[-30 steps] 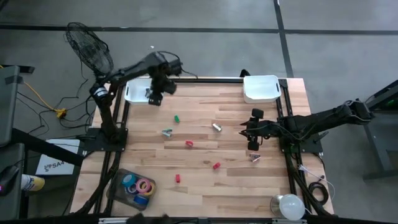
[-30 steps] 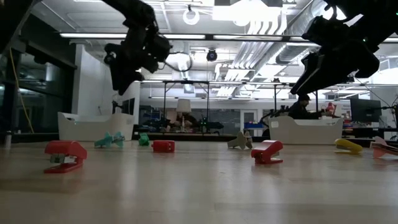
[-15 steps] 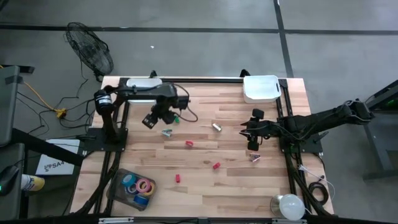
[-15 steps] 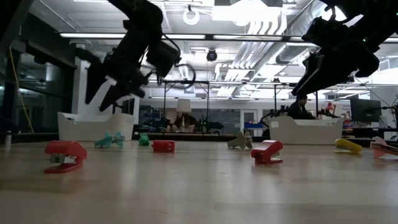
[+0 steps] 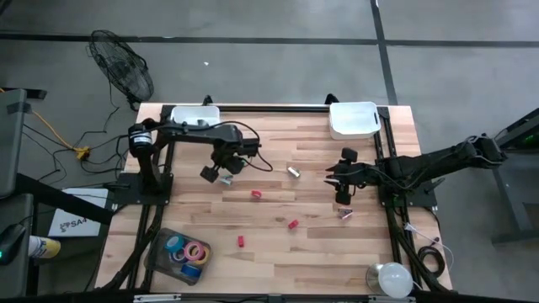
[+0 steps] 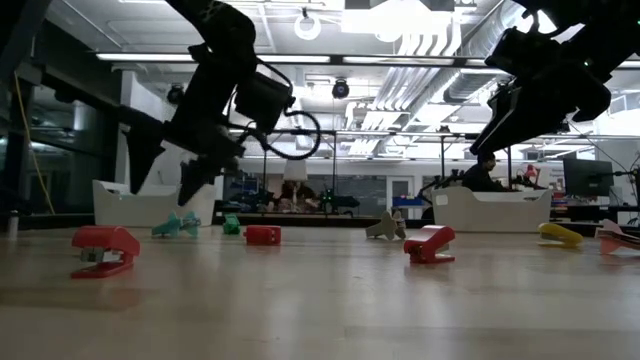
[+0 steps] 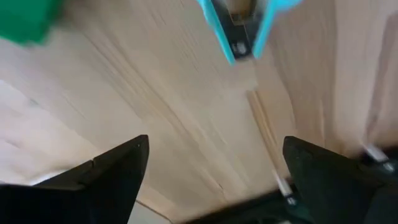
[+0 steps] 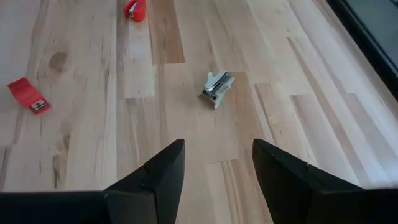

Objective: Pick and place Stapler, Stapler remover, tape
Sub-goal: Put the light blue staple remover into the left white bin

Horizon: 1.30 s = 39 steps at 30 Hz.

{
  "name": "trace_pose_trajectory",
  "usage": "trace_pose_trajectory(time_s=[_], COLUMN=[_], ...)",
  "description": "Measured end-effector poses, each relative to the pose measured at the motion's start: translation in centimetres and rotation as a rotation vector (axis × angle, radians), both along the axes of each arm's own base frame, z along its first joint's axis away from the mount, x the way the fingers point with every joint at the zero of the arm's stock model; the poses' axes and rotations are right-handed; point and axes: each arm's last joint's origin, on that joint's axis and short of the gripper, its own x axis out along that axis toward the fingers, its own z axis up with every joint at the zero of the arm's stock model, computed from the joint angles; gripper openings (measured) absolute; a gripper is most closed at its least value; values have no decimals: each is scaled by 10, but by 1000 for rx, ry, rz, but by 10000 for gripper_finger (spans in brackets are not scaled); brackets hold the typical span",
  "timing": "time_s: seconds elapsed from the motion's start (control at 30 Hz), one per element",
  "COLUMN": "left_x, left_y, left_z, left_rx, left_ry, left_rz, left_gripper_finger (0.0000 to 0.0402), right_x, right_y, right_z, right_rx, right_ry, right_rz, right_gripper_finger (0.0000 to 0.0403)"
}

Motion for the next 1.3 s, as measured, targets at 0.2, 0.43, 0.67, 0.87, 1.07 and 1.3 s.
trace_pose_trajectory(time_s=[0.2, 0.43, 0.67, 0.87, 1.07, 1.3], left_x=[12, 14, 4, 5, 7, 8], left_y=[-7, -29, -48, -49, -48, -48], left_z=[-2, -11, -41, -44, -46, -46], left_rx=[22, 20, 54, 89, 92, 97], left_ry=[-96, -107, -123, -161, -182, -188], left_rz=[-37, -78, -89, -25, -22, -7], left_gripper_finger=[365, 360, 359, 359, 359, 359], right_x=[-1, -3, -3, -3, -3, -3], right_y=[0, 0, 0, 0, 0, 0], right_z=[-1, -4, -4, -4, -4, -4], right_rx=[16, 26, 25, 24, 29, 28], right_ry=[10, 49, 50, 50, 48, 48], right_rz=[8, -1, 0, 0, -6, -7], right_gripper_finger=[181, 181, 181, 181, 181, 181])
